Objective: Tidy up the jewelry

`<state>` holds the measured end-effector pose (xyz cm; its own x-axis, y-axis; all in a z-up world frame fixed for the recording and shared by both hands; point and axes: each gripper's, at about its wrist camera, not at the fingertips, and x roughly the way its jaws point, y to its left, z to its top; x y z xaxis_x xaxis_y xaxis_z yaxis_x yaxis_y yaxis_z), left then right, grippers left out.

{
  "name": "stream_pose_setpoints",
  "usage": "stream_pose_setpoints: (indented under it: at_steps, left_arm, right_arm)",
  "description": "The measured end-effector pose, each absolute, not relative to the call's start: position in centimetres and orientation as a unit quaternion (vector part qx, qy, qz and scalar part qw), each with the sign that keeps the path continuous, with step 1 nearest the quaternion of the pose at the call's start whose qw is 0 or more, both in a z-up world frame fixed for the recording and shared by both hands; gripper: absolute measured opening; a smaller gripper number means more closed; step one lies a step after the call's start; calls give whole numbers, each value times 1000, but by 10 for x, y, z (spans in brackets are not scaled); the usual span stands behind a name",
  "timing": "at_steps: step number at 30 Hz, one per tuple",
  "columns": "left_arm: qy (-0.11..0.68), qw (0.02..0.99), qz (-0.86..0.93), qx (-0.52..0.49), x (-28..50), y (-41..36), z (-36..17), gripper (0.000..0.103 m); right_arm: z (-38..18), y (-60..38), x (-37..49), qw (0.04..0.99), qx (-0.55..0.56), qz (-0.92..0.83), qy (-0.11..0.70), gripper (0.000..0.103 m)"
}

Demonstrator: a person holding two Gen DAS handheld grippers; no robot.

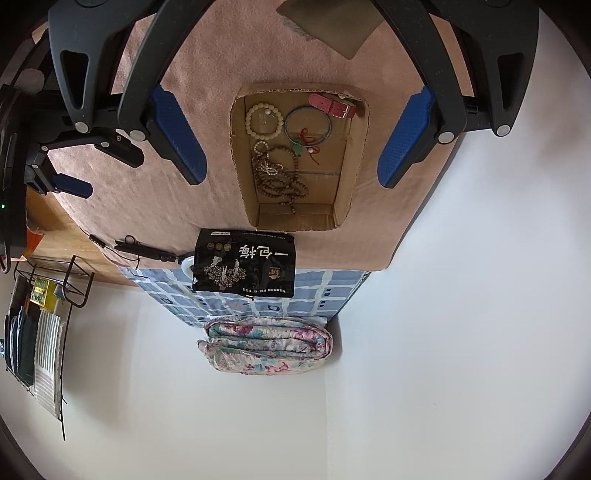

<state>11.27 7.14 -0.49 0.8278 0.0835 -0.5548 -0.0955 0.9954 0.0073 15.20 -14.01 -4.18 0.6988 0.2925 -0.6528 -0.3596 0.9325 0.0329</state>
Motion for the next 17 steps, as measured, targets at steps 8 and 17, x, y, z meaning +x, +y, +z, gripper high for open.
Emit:
stream_pose_setpoints:
  at_steps: [8, 17]
  left_arm:
    - [289, 956, 46, -7, 112, 71, -6, 96]
    - [286, 957, 47, -6, 111, 71, -5, 96]
  right_arm:
    - [-43, -140, 152, 920, -49, 176, 347, 103]
    - [-45, -141, 152, 920, -49, 175, 347, 103]
